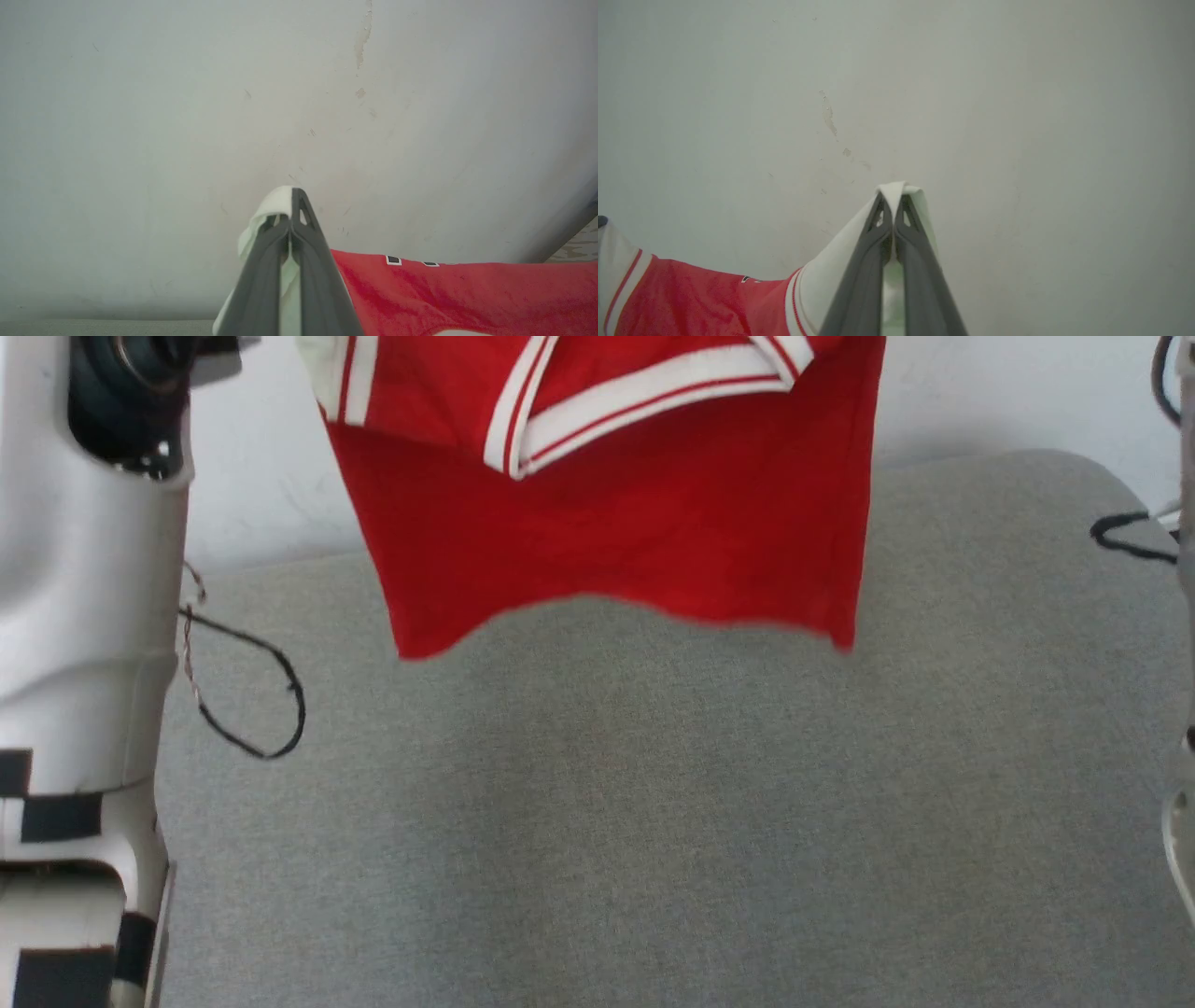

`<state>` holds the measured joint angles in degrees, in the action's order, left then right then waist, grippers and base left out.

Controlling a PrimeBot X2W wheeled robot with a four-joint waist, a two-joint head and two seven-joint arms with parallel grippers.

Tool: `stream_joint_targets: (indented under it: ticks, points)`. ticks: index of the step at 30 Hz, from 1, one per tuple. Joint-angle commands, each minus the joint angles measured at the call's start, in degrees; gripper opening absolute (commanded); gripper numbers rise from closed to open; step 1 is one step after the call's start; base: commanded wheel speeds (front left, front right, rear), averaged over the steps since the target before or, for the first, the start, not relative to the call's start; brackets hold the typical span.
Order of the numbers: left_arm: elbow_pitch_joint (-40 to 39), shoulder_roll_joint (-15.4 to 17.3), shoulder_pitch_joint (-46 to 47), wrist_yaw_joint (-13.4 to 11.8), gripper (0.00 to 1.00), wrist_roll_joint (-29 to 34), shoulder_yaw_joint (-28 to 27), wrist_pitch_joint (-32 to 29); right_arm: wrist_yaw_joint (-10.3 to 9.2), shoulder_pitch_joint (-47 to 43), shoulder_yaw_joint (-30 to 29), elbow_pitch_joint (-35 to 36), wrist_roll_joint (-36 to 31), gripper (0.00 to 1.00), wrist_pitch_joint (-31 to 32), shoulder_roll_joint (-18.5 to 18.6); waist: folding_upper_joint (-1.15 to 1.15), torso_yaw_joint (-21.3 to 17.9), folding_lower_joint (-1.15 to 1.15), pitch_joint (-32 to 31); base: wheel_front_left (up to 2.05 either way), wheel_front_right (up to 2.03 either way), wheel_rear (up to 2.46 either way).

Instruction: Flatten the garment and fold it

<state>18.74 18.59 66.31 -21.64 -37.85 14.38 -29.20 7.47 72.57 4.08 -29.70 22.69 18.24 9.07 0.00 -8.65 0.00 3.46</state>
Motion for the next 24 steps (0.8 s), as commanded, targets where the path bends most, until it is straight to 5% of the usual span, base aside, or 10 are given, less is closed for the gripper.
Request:
stream_joint_targets:
  ticks: [1,11,24]
  points:
    - [0.5,0.0,2.0,-0.6,0.00,0.8,0.2,0.1,0.02,1.7,-0.1,-1.4,-1.1,0.00,-0.9,-0.3,0.00,-0.8,0.00,2.0,0.00,0.00,0.00]
    - [3.9,-3.7,13.6,-1.2,0.00,1.9,-0.7,6.9,0.02,13.5,-5.3,-9.3,-8.0,0.00,-6.7,-1.5,0.00,-0.6,0.00,14.8,0.00,0.00,0.00]
    - [7.9,-7.9,22.9,7.6,0.00,-1.5,-2.3,17.3,0.02,22.9,-11.8,-12.4,-13.3,0.00,-13.1,2.7,0.00,2.7,0.00,30.0,0.00,0.00,0.00]
